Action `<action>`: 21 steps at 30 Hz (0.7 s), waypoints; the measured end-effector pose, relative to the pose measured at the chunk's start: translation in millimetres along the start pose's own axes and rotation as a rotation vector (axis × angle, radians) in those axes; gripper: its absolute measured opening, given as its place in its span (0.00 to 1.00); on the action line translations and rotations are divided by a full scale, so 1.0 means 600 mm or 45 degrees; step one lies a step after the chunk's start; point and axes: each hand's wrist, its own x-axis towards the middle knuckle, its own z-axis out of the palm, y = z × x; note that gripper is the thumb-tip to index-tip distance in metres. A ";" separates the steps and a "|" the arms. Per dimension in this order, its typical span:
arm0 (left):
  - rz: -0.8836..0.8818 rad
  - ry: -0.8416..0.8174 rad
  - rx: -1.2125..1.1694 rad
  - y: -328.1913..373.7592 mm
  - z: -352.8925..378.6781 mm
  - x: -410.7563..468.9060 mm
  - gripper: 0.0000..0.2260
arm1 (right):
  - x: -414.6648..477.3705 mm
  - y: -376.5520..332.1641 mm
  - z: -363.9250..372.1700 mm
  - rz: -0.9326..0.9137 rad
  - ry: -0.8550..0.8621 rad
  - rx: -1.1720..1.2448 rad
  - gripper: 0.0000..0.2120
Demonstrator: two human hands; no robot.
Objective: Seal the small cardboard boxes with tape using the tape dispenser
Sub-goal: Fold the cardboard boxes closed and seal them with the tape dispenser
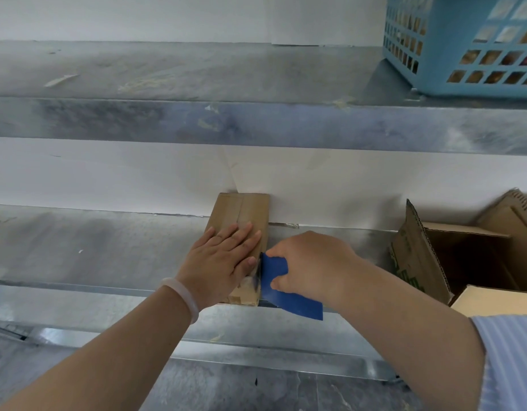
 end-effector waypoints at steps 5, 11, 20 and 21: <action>-0.005 -0.031 0.025 -0.002 -0.001 -0.002 0.29 | 0.016 0.017 0.004 0.039 -0.096 0.252 0.24; 0.004 -0.052 0.023 -0.002 -0.002 -0.002 0.28 | 0.010 0.026 0.013 0.073 -0.089 0.359 0.26; 0.023 0.038 -0.067 -0.003 0.003 0.000 0.33 | -0.025 0.048 0.092 0.180 -0.206 0.044 0.22; 0.021 0.031 -0.066 -0.003 0.001 0.000 0.32 | -0.039 0.055 0.083 0.189 -0.116 0.094 0.24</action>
